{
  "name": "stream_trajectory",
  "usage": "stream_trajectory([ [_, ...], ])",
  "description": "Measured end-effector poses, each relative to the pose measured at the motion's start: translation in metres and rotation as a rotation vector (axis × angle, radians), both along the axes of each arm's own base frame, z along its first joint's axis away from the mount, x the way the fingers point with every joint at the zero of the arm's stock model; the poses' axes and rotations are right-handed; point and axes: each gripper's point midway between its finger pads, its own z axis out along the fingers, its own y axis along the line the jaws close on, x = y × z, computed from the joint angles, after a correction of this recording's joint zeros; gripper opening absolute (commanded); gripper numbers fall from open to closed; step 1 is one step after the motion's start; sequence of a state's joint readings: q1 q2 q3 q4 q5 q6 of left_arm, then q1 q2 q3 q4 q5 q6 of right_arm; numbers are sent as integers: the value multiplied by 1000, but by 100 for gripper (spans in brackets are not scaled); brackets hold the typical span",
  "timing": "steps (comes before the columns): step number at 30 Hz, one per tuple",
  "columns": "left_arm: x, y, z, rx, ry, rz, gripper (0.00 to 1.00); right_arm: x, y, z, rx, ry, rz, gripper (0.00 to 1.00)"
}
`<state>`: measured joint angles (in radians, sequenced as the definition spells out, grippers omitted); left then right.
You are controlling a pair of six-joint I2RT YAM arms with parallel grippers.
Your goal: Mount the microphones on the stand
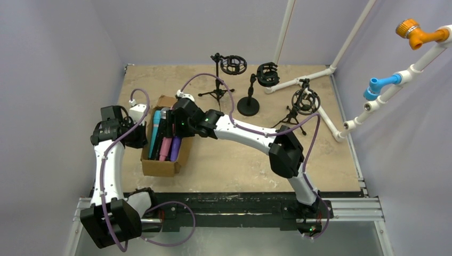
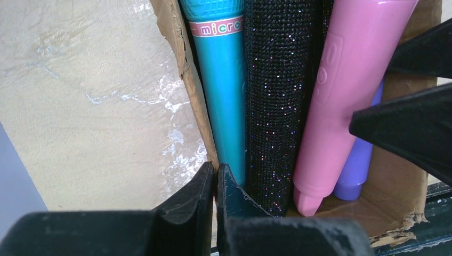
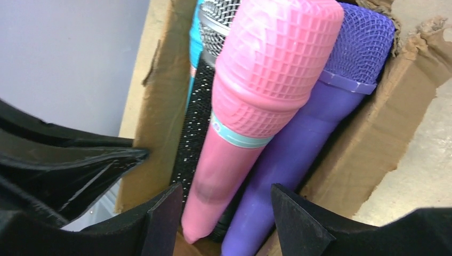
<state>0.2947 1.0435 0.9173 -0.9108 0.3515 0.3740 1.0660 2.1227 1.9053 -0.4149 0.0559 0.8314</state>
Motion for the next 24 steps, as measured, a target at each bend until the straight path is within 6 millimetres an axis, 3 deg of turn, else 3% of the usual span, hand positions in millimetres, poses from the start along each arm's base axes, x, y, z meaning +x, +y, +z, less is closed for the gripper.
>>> stream_trajectory([
  [5,0,-4,2,-16,-9,-9,0,3,-2,-7,-34,-1,-13,65],
  [9,-1,-8,3,-40,-14,-22,0,15,9,-2,-15,-26,-36,64],
  [14,-2,-14,4,-67,-15,-41,0,21,16,-14,-9,-16,-64,60],
  [21,-3,-16,4,-77,-14,-52,0,23,23,-17,18,3,-85,29],
  [24,-2,-12,3,-59,-11,-41,0,22,22,-15,19,-3,-80,22],
])
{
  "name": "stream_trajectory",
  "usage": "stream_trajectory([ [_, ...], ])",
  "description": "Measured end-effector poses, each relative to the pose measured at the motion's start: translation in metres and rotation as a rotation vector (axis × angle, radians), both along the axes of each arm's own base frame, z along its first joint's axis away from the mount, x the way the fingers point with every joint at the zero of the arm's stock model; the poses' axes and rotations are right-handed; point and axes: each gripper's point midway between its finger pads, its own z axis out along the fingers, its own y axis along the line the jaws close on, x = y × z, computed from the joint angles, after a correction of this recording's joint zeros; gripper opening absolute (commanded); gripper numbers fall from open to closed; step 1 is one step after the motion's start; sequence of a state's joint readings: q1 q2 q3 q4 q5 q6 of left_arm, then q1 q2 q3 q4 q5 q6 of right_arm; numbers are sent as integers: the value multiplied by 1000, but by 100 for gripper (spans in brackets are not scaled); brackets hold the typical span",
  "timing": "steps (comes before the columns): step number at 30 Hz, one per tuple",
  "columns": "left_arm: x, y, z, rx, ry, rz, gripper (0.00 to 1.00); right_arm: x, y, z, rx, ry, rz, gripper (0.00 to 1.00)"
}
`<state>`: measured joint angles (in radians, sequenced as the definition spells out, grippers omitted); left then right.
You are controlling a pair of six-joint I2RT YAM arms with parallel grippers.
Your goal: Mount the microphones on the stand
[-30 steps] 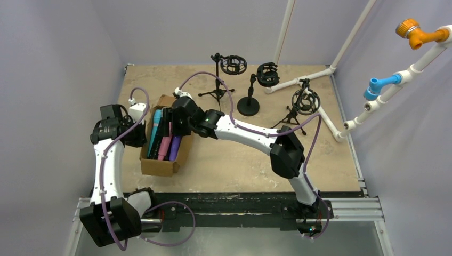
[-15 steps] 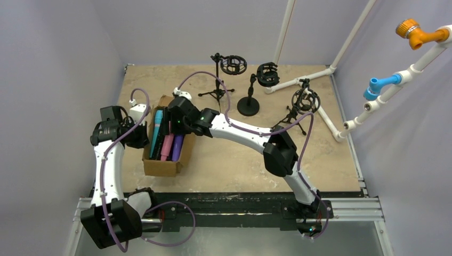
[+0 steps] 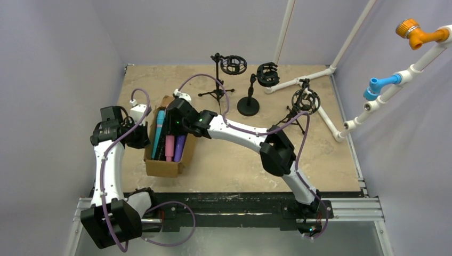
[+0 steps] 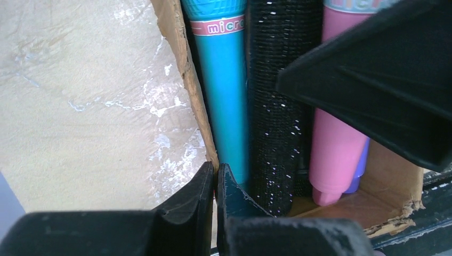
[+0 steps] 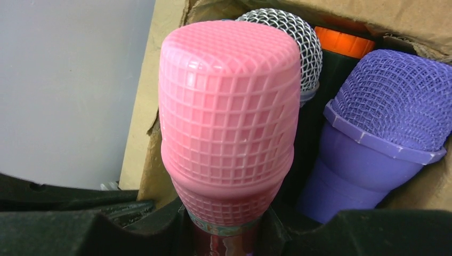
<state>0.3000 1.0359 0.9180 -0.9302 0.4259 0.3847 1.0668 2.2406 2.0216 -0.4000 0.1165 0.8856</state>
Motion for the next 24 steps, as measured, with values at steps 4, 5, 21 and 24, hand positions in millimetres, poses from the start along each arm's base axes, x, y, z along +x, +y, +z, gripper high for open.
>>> stream_trajectory([
  [4,3,7,-1,30,-1,25,0,-4,-7,14,6,-23,19,23],
  [5,5,9,-2,39,-1,32,0,-5,-10,22,9,-30,28,26],
  [21,10,21,-7,77,2,99,0,-11,-46,50,30,-10,156,5],
  [24,11,23,-7,84,1,105,0,-19,-73,27,-22,32,167,5],
])
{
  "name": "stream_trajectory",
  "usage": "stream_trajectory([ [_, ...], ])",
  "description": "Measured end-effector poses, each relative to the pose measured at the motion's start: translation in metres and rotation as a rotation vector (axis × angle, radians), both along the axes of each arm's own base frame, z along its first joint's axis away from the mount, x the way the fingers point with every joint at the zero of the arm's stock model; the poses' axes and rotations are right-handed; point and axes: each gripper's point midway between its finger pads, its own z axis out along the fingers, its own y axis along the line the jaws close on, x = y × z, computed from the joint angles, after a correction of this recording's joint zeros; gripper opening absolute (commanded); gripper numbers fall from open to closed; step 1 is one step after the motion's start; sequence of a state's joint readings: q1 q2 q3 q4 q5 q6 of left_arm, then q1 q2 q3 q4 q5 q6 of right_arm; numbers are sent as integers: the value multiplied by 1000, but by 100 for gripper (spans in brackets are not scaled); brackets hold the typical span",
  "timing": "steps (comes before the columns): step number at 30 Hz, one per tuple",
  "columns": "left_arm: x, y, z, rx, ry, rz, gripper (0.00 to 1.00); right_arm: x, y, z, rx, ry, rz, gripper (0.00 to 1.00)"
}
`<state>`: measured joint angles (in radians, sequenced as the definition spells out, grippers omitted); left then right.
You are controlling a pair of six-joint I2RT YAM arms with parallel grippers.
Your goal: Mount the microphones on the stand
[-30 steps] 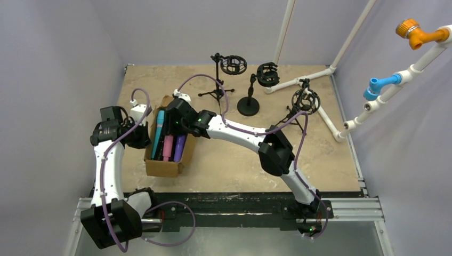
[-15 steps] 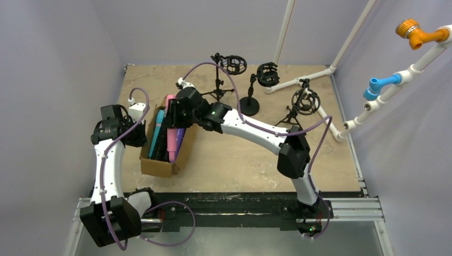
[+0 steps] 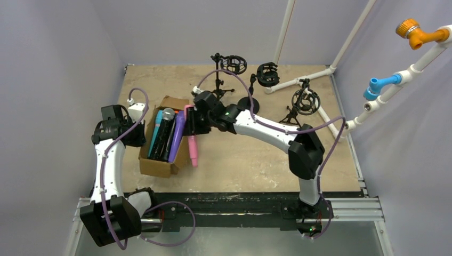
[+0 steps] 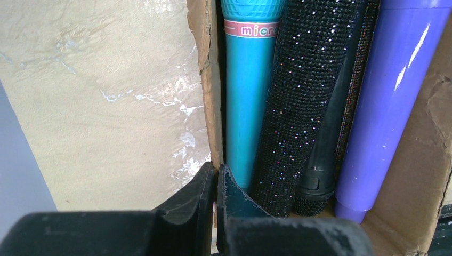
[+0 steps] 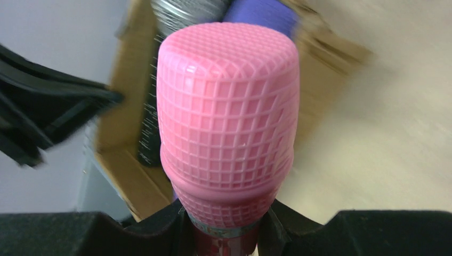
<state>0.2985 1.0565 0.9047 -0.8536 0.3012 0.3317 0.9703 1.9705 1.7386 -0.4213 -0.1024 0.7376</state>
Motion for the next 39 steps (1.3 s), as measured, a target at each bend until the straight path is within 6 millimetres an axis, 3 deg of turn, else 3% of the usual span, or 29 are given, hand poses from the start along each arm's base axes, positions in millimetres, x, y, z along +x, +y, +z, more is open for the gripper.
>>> stream_trajectory([
  [5,1,6,-1,23,1,30,0,4,-73,-25,-71,47,-66,13],
  [8,1,11,0,41,-2,61,0,12,-101,-49,-115,70,-115,16],
  [13,-4,14,3,65,-15,84,0,0,-107,-117,-228,155,-105,19],
  [17,-8,15,7,71,-26,102,0,-5,-107,-155,-290,208,-108,41],
  [19,-9,15,7,72,-28,110,0,-1,-103,-150,-273,195,-117,57],
  [24,-13,16,2,77,-17,125,0,5,-92,-145,-235,192,-135,76],
  [26,-13,17,1,78,-16,131,0,3,-90,-145,-234,198,-137,78],
  [32,-13,17,1,70,-19,144,0,0,-89,-135,-225,190,-142,65],
  [36,-13,16,1,65,-19,150,0,2,-87,-93,-185,131,-154,62],
  [39,-13,16,1,56,-18,159,0,10,-71,-35,-103,36,-165,61],
])
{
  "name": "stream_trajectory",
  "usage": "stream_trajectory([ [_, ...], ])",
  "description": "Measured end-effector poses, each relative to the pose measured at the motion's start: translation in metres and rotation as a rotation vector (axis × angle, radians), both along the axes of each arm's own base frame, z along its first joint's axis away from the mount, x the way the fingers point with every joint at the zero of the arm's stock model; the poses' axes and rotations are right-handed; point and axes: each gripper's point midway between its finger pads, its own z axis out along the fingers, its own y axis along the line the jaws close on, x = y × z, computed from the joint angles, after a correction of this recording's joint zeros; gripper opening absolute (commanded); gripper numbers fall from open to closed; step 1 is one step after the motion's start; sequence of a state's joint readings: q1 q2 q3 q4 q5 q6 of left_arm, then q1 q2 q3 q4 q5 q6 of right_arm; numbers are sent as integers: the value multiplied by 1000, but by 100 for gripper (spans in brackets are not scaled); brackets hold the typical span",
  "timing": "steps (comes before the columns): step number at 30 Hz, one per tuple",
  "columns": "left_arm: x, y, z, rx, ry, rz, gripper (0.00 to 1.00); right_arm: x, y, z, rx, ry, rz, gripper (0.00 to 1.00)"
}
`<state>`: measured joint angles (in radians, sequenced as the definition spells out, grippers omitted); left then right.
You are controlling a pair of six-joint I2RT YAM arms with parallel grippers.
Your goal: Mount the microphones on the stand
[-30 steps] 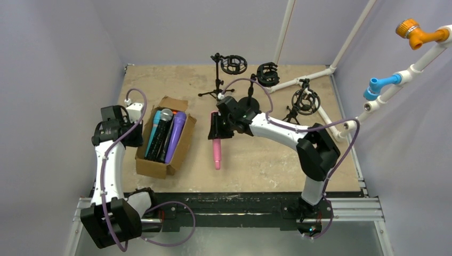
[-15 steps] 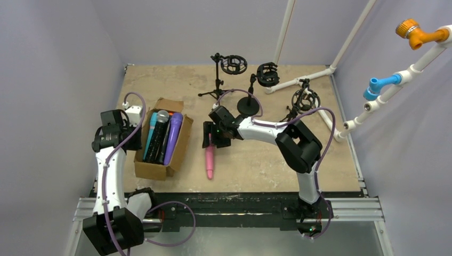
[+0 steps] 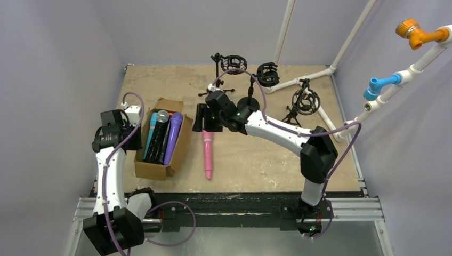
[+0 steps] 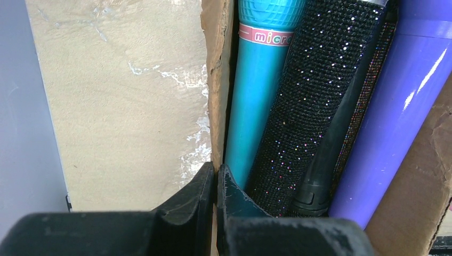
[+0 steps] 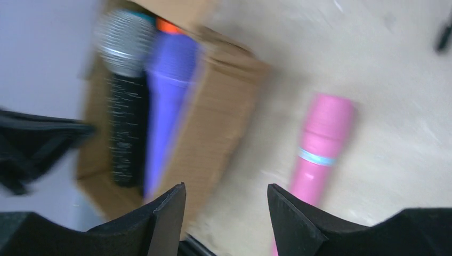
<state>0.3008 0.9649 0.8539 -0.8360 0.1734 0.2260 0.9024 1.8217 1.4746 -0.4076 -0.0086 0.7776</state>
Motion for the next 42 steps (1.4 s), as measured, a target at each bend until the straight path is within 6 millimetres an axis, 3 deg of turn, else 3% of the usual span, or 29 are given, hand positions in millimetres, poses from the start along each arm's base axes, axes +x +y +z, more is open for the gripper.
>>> stream_trajectory([
  [5,0,-1,-1,-8,7,0,0,-9,58,95,179,-139,70,62],
  [8,0,-2,1,-15,10,-3,0,-19,95,114,243,-150,128,62],
  [9,0,-3,2,-18,10,-4,0,-22,108,111,251,-144,145,61],
  [12,-1,-6,5,-34,9,-8,0,-26,132,72,211,-86,176,61],
  [15,-2,-11,9,-60,6,-5,0,-24,139,22,139,-18,177,61],
  [17,-3,-14,14,-75,-1,-7,0,-24,147,6,146,23,179,61],
  [26,-9,-26,21,-128,-16,-20,0,-25,152,4,160,51,160,59],
  [30,-9,-28,22,-139,-17,-28,0,-21,161,6,181,58,145,54],
  [34,-10,-29,21,-137,-12,-34,0,-17,170,-1,191,72,128,38],
  [38,-12,-28,19,-133,2,-30,0,-17,172,-2,203,89,113,15],
  [42,-11,-24,19,-115,-4,-22,0,-19,169,7,215,69,115,5],
])
